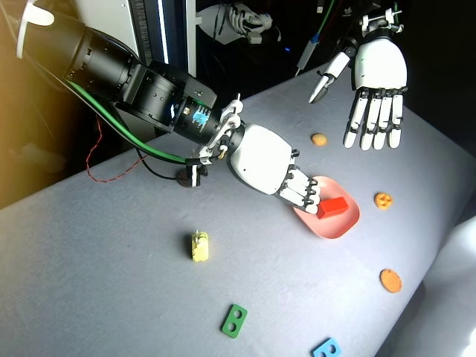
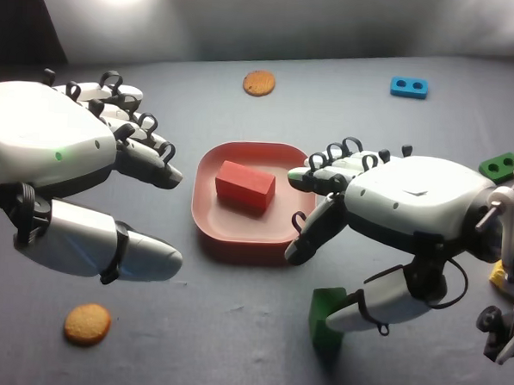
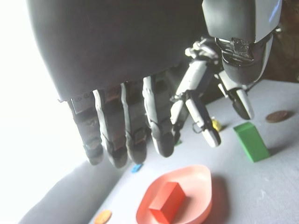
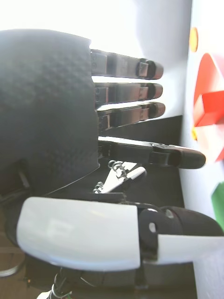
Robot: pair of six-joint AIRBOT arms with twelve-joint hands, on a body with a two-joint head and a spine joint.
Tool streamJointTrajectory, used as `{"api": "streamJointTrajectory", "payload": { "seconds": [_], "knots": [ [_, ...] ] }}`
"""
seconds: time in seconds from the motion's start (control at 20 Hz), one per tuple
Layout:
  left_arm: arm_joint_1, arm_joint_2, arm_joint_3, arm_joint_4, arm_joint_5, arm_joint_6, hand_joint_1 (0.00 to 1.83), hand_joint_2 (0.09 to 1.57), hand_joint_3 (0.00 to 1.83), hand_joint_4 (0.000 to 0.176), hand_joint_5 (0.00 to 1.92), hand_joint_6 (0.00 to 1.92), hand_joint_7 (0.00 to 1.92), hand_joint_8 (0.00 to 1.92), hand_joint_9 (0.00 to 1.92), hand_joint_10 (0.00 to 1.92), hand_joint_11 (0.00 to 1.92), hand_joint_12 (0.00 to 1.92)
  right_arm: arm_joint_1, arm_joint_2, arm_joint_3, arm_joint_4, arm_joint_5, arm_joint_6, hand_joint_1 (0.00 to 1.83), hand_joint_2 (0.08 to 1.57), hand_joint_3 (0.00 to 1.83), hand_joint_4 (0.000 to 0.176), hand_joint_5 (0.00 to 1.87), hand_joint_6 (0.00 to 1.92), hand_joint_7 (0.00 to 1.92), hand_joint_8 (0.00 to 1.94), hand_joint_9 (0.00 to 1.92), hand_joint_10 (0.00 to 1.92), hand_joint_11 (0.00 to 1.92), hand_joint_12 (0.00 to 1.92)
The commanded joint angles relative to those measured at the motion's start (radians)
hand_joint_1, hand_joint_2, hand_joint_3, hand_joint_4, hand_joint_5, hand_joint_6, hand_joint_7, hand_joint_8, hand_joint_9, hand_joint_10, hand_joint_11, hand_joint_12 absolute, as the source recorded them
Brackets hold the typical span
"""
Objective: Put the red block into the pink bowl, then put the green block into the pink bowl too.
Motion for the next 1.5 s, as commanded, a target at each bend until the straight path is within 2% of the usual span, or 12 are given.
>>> {"api": "streamJointTrajectory", "payload": {
  "seconds": [0.0,0.1,0.2,0.45,0.6,0.65,0.75,0.85,0.9,0.95,1.15,1.45],
  "knots": [
    [-0.016,0.008,0.001,0.003,-0.107,-0.003,0.05,1.06,0.0,0.052,0.47,0.0,0.25,0.0,0.16,0.0,0.0,0.0,0.0,0.006,-0.002,-0.02,0.08,0.004,0.93,0.86,0.01,0.176,0.84,0.01,0.09,0.01,0.0,0.0,0.0,0.0],
    [-0.016,0.008,0.003,0.002,-0.107,-0.003,0.05,1.07,0.0,0.055,0.48,0.01,0.27,0.01,0.14,0.0,0.0,0.0,-0.004,0.004,-0.001,-0.02,0.08,0.004,0.9,0.86,0.01,0.176,0.83,0.0,0.06,0.0,0.0,0.0,0.0,0.0],
    [-0.015,0.008,0.003,-0.001,-0.107,-0.003,0.05,1.07,0.0,0.075,0.48,0.0,0.3,0.02,0.16,0.01,0.0,0.0,-0.007,0.002,-0.001,-0.02,0.076,0.004,0.9,0.87,0.01,0.176,0.83,0.0,0.06,0.0,0.0,0.0,0.0,0.0],
    [-0.016,0.008,0.003,-0.005,-0.107,-0.003,0.08,1.07,0.0,0.06,0.49,0.01,0.29,0.02,0.15,0.01,0.0,0.0,-0.026,-0.002,0.001,-0.02,0.074,0.003,0.9,0.86,0.0,0.176,0.86,0.01,0.11,0.01,0.0,0.0,0.0,0.0],
    [-0.016,0.008,0.004,-0.002,-0.107,-0.003,0.09,1.07,0.0,0.07,0.47,0.01,0.25,0.01,0.15,0.01,0.0,0.0,-0.027,-0.009,0.011,-0.02,0.073,0.003,0.94,0.84,0.0,0.176,0.89,0.02,0.12,0.01,0.0,0.0,0.0,0.0],
    [-0.016,0.008,0.003,-0.002,-0.107,-0.003,0.09,1.08,0.0,0.087,0.49,0.01,0.24,0.01,0.14,0.01,0.0,0.0,-0.028,-0.013,0.016,-0.02,0.073,0.003,0.94,0.84,0.0,0.176,0.89,0.02,0.13,0.01,0.0,0.0,0.0,0.0],
    [-0.018,0.007,0.003,-0.002,-0.107,-0.003,0.09,1.08,0.0,0.095,0.49,0.01,0.23,0.0,0.13,0.0,0.0,0.0,-0.03,-0.022,0.031,-0.02,0.073,0.003,0.95,0.84,0.0,0.176,0.89,0.01,0.12,0.01,0.0,0.0,0.0,0.0],
    [-0.02,0.005,0.004,-0.001,-0.107,-0.002,0.09,1.09,0.01,0.089,0.5,0.01,0.25,0.01,0.12,0.0,0.0,0.0,-0.032,-0.033,0.044,-0.02,0.07,0.003,0.95,0.85,0.0,0.176,0.89,0.01,0.13,0.01,0.0,0.0,0.0,0.0],
    [-0.02,0.005,0.004,0.0,-0.107,-0.002,0.07,1.09,0.01,0.096,0.48,0.0,0.24,0.0,0.12,0.0,0.0,0.0,-0.033,-0.037,0.047,-0.02,0.07,0.003,0.96,0.84,0.0,0.176,0.89,0.01,0.13,0.01,0.0,0.0,0.0,0.0],
    [-0.02,0.005,0.005,0.0,-0.107,-0.002,0.08,1.09,0.0,0.086,0.49,0.01,0.25,0.01,0.13,0.01,0.0,0.0,-0.032,-0.041,0.048,-0.021,0.07,0.003,0.93,0.86,0.0,0.176,0.88,0.0,0.12,0.0,0.0,0.0,0.0,0.0],
    [-0.021,0.005,0.008,0.004,-0.107,-0.002,0.11,1.1,0.0,0.078,0.5,0.0,0.26,0.0,0.11,0.0,0.0,0.0,-0.033,-0.048,0.048,-0.026,0.07,0.003,0.93,0.86,0.0,0.176,0.88,0.01,0.13,0.01,0.0,0.0,0.0,0.0],
    [-0.021,0.004,0.01,0.005,-0.107,-0.002,0.13,1.09,0.0,0.084,0.49,0.0,0.24,0.0,0.12,0.0,0.0,0.0,-0.043,-0.048,0.048,-0.027,0.067,0.003,0.94,0.85,0.0,0.173,0.89,0.01,0.14,0.01,0.0,0.0,0.0,0.0]
  ]
}}
